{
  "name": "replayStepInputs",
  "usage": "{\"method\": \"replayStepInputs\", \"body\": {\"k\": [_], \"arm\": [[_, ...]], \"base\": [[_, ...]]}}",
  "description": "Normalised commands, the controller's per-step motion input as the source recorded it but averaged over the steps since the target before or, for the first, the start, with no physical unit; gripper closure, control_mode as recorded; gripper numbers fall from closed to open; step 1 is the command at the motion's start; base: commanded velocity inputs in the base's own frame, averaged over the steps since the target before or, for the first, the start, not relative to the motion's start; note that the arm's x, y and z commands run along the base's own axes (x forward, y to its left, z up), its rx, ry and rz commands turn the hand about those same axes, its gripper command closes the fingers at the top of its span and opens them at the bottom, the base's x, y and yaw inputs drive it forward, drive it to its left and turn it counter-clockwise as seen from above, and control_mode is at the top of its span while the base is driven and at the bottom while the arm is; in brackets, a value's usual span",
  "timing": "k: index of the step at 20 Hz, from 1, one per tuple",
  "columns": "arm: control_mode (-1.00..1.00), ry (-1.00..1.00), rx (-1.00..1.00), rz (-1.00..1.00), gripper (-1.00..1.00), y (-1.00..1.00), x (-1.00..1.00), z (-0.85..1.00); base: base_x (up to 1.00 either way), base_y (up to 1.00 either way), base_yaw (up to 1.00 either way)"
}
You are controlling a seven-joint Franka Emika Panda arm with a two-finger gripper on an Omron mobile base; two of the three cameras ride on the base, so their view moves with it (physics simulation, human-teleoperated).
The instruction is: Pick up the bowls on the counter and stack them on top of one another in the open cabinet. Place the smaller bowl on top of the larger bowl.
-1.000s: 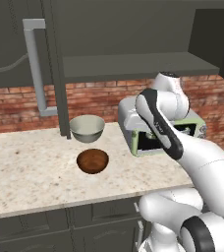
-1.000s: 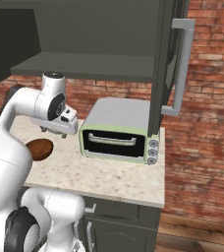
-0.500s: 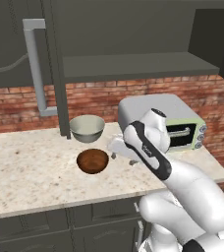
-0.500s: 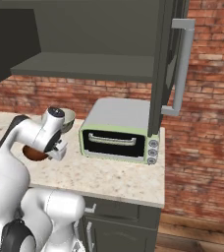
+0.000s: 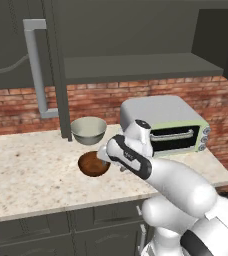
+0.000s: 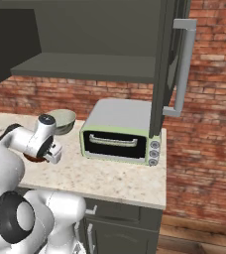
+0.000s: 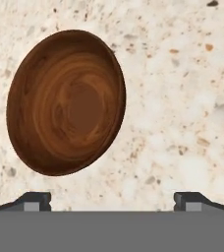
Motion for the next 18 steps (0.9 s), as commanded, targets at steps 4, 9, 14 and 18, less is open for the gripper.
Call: {"method": "replayStepInputs", "body": {"k": [4,9,14,18], "arm": [[-1.00,0.03,0.00,-0.01,-1.00,0.00,0.50,-0.34],[-1.00,0.08,0.00,-0.03,-1.00,0.00,0.59,-0.33],[-1.00,0.11,0.00,-0.03,-1.00,0.10,0.40,-0.12],[-1.00,0.11,0.00,-0.04,-1.00,0.24,0.42,-0.19]], "base": [[0.00,0.00,0.00],[0.00,0.00,0.00],[0.00,0.00,0.00],[0.00,0.00,0.00]]}}
